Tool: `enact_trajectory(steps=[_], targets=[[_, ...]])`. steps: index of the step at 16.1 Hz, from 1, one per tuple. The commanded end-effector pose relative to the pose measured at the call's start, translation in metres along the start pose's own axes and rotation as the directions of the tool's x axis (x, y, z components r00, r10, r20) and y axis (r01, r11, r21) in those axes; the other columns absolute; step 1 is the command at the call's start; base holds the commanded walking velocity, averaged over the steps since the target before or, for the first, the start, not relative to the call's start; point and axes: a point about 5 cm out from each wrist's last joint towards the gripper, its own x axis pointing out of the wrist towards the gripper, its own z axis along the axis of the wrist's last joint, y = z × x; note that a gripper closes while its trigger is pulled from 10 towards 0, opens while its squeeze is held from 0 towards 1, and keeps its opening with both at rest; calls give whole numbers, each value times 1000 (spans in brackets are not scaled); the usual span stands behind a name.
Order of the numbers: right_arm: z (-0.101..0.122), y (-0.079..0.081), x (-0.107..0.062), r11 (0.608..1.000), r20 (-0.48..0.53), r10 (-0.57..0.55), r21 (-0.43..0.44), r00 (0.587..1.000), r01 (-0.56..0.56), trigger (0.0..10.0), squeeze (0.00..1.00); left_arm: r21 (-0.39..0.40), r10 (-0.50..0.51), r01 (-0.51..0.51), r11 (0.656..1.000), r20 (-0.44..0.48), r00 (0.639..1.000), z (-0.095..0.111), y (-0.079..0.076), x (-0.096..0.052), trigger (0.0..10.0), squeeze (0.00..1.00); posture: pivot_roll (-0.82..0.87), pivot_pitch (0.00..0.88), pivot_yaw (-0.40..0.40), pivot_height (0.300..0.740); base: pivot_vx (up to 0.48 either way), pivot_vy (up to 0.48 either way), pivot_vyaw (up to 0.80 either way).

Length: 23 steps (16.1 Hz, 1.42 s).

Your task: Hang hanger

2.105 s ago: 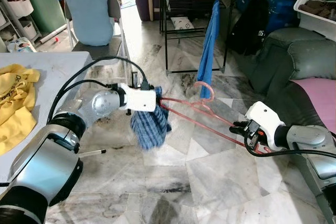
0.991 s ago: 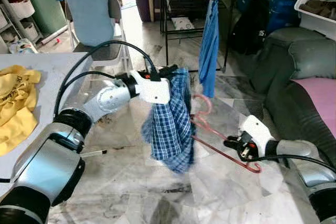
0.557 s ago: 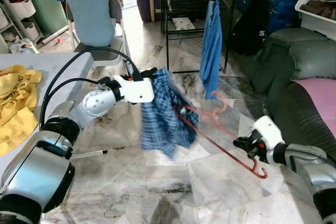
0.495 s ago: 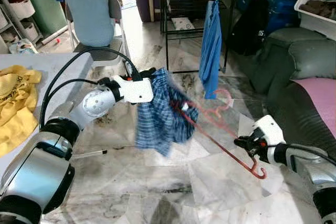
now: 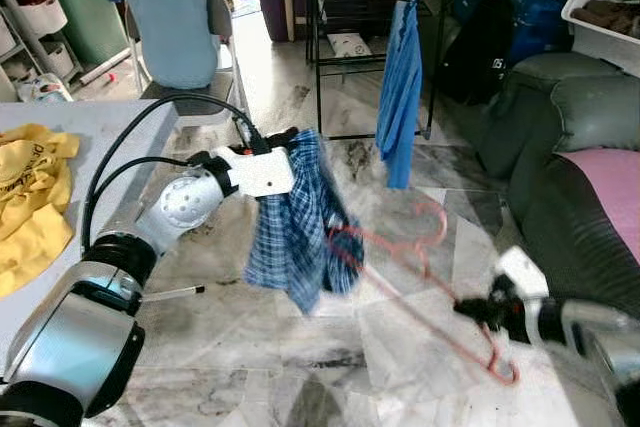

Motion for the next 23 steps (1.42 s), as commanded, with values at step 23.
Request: enact_trajectory(steps=[23], targets=[[208, 12, 28, 872, 694, -450, 477, 562, 109, 10000, 0, -297, -135, 240, 924, 335, 933, 98, -99, 23, 10000, 0, -93, 0, 8, 740, 0, 0, 0]])
